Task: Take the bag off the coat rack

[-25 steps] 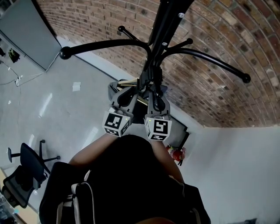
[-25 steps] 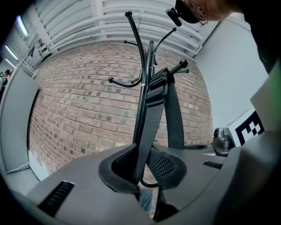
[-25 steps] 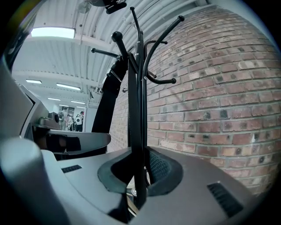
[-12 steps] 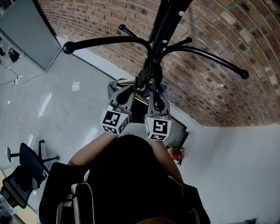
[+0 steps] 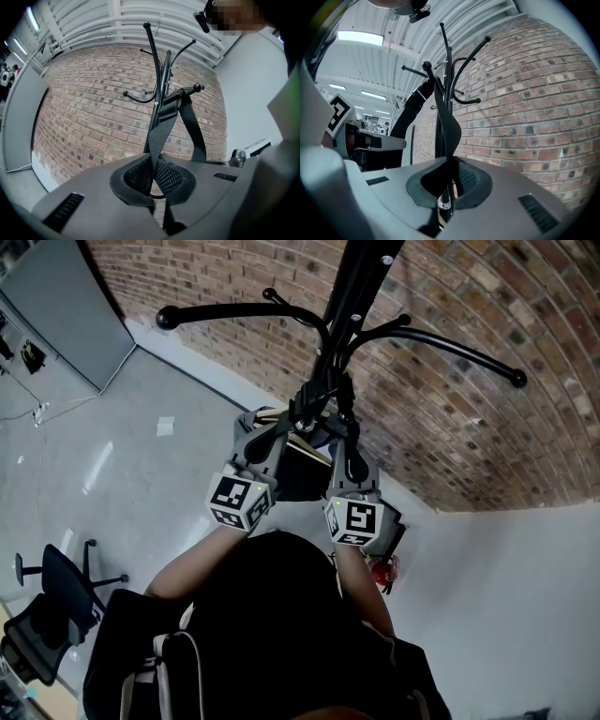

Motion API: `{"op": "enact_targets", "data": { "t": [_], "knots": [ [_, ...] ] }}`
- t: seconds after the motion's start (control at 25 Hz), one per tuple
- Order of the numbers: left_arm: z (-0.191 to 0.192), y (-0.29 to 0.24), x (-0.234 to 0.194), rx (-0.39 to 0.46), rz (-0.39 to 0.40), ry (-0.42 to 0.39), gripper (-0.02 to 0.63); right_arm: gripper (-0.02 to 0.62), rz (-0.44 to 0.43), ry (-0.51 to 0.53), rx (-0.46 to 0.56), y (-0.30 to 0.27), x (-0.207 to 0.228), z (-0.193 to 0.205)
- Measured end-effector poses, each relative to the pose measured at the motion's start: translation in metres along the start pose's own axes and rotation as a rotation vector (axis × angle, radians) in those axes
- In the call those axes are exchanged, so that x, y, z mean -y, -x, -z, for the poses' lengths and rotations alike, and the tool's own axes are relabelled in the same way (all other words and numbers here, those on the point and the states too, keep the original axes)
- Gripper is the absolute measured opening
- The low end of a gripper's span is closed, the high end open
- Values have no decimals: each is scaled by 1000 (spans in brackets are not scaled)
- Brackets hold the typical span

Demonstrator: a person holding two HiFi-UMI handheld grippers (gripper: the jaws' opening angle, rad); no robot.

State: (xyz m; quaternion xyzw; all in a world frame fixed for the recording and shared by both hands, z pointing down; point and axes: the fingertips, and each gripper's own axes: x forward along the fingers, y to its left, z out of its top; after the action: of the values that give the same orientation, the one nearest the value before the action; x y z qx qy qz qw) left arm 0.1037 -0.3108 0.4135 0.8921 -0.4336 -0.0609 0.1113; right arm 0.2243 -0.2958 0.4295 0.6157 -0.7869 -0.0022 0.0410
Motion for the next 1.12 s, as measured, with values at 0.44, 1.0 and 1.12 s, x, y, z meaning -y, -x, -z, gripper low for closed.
{"op": "enact_targets", "data": {
  "t": [0.44,1.0,1.12],
  "knots": [
    [-50,37,1,120,-26,-57,18,18,37,-82,105,34,22,-43],
    [-105,62,13,179,32,-5,19,18,143,-194,174,65,35,-94],
    [-118,64,16,192,50,-1,20,18,154,-219,184,69,37,-102]
  ]
}}
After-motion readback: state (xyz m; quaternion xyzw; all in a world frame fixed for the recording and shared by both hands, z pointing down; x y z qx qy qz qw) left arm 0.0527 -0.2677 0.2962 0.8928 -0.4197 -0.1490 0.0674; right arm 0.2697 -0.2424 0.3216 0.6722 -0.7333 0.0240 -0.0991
